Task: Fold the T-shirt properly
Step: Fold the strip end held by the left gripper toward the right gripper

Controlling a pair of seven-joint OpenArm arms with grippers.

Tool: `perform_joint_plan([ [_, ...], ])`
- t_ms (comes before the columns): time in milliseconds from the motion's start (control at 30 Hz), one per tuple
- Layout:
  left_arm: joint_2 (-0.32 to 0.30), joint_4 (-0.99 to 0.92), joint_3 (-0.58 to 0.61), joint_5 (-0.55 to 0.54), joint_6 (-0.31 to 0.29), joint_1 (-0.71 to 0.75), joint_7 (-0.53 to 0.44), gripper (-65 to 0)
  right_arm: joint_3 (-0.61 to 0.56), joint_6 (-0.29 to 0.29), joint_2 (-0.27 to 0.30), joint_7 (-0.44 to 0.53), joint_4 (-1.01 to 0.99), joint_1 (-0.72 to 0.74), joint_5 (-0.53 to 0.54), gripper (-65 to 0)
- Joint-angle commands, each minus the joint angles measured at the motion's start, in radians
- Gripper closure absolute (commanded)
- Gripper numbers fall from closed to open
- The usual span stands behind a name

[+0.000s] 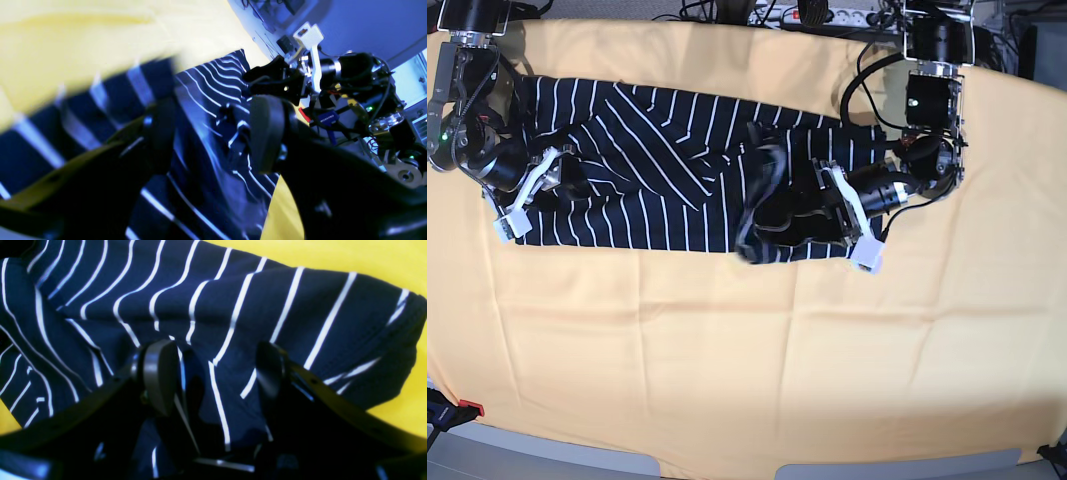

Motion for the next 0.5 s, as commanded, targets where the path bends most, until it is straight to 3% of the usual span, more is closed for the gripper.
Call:
perform_joint_plan([
  [0,-0.003,0.016,-0.003,-0.043,-0.009,-0.016,0.008,-37.1,0.008,0.015,0.017,0.016,0.013,0.011,0.016,-39.0],
  [133,-0.009,0.016,-0.003,-0.174,-0.009,-0.016,0.15,-37.1,0.008,0.014,0.018,0.016,0.013,0.015,0.018,-39.0],
  [233,-0.036,0.016,-0.005,-0.211,-0.009,-0.016,0.17,-33.7,0.011,0.014,0.02,0.015,0.027,0.039,0.026,-39.0],
  [300,-0.057,0.016,-0.023,-0.196,-0.009,-0.016,0.167,-20.4,0.018,0.014,0.029,0.014,0.057,0.058,0.014,-39.0],
  [367,-0.074,0.016,-0.054,-0.149,-0.009,-0.015,0.166,0.0,0.043,0.009,0.034,-0.004,0.098,0.075,-0.029,-39.0],
  [467,-0.099,0.016,-0.095,-0.031,-0.009,-0.013,0.152,0.0,0.108,-0.05,0.046,-0.06,0.138,0.082,-0.096,-39.1],
])
